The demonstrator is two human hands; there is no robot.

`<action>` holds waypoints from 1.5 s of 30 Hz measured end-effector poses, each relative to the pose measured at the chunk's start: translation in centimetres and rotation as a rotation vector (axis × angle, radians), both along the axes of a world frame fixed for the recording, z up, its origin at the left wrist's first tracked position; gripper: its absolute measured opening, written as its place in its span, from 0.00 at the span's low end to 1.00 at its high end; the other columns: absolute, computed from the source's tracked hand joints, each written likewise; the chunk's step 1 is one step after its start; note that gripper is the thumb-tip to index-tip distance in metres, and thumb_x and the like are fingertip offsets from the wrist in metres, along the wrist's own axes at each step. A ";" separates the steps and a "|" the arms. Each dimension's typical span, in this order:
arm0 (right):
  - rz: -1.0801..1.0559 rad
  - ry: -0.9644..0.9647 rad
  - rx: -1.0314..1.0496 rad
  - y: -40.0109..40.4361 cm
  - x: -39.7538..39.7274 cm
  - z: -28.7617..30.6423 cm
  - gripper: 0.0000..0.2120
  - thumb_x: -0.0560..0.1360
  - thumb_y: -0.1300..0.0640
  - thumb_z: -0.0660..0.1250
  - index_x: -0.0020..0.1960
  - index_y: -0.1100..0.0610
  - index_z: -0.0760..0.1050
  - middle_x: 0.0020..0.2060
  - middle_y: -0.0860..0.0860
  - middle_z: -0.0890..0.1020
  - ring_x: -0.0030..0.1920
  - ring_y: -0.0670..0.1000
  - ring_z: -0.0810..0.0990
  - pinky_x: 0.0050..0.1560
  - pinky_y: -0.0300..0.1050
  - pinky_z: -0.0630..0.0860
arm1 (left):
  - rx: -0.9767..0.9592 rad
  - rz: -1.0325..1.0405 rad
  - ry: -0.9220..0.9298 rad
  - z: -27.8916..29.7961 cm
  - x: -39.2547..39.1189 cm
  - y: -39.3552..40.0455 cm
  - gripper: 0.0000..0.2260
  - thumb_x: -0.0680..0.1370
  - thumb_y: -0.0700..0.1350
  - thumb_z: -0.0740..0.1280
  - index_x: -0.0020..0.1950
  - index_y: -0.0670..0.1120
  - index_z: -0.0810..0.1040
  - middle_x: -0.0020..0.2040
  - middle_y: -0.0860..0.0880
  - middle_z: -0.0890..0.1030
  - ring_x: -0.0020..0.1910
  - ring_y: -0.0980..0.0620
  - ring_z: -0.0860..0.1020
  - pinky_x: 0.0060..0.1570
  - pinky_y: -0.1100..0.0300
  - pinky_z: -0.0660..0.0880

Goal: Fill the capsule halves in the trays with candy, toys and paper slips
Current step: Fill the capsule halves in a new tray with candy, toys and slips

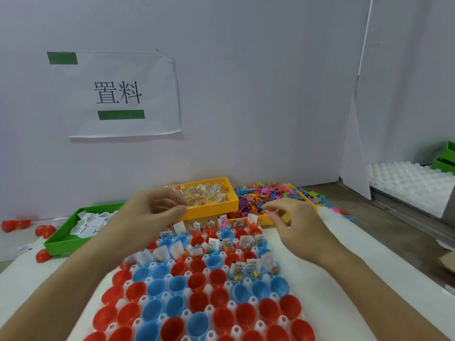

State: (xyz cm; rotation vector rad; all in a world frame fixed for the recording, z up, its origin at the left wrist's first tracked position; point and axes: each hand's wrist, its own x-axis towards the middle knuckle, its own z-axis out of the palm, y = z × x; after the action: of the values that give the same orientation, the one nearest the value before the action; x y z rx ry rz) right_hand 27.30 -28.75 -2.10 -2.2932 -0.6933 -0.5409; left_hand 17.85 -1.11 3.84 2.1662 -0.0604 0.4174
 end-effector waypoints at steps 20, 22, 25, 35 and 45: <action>-0.344 0.135 -0.083 -3.1 4.5 -6.2 0.21 0.81 0.61 0.58 0.74 0.55 0.68 0.73 0.52 0.68 0.72 0.54 0.65 0.70 0.52 0.67 | -0.191 0.602 -0.099 -11.7 -1.6 12.6 0.09 0.81 0.40 0.64 0.43 0.47 0.80 0.39 0.45 0.83 0.38 0.44 0.80 0.39 0.51 0.76; -0.371 0.159 -0.104 -2.9 4.5 -6.0 0.22 0.81 0.59 0.59 0.75 0.54 0.66 0.74 0.51 0.66 0.73 0.54 0.64 0.69 0.52 0.68 | -0.187 0.592 -0.099 -11.6 -1.6 12.5 0.09 0.81 0.40 0.63 0.43 0.47 0.80 0.39 0.45 0.83 0.39 0.44 0.80 0.38 0.52 0.75; -0.374 0.188 -0.038 -2.7 4.8 -5.8 0.25 0.81 0.58 0.62 0.77 0.57 0.64 0.76 0.53 0.65 0.75 0.54 0.63 0.72 0.51 0.66 | -0.186 0.581 -0.093 -11.5 -1.6 12.4 0.09 0.81 0.41 0.63 0.44 0.47 0.79 0.40 0.44 0.82 0.40 0.44 0.79 0.37 0.53 0.75; -0.362 -0.044 0.442 -3.3 4.3 -5.8 0.16 0.77 0.66 0.70 0.64 0.61 0.79 0.55 0.58 0.84 0.42 0.51 0.82 0.38 0.22 0.72 | -0.195 0.564 -0.097 -11.3 -1.7 12.1 0.08 0.82 0.40 0.63 0.45 0.45 0.80 0.41 0.42 0.82 0.41 0.43 0.79 0.37 0.54 0.74; -0.032 -0.027 0.360 0.6 -0.3 -1.9 0.07 0.74 0.64 0.73 0.50 0.54 0.85 0.41 0.43 0.85 0.43 0.42 0.83 0.43 0.27 0.76 | -0.207 0.577 -0.134 -11.4 -1.7 12.2 0.10 0.81 0.37 0.62 0.43 0.46 0.80 0.40 0.43 0.81 0.39 0.43 0.78 0.36 0.55 0.74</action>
State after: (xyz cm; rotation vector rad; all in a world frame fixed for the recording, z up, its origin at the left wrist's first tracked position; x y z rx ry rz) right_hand 27.04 -28.15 -4.01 -1.9657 -0.5242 -0.6556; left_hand 16.17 11.10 -7.56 1.9212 0.5222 0.8555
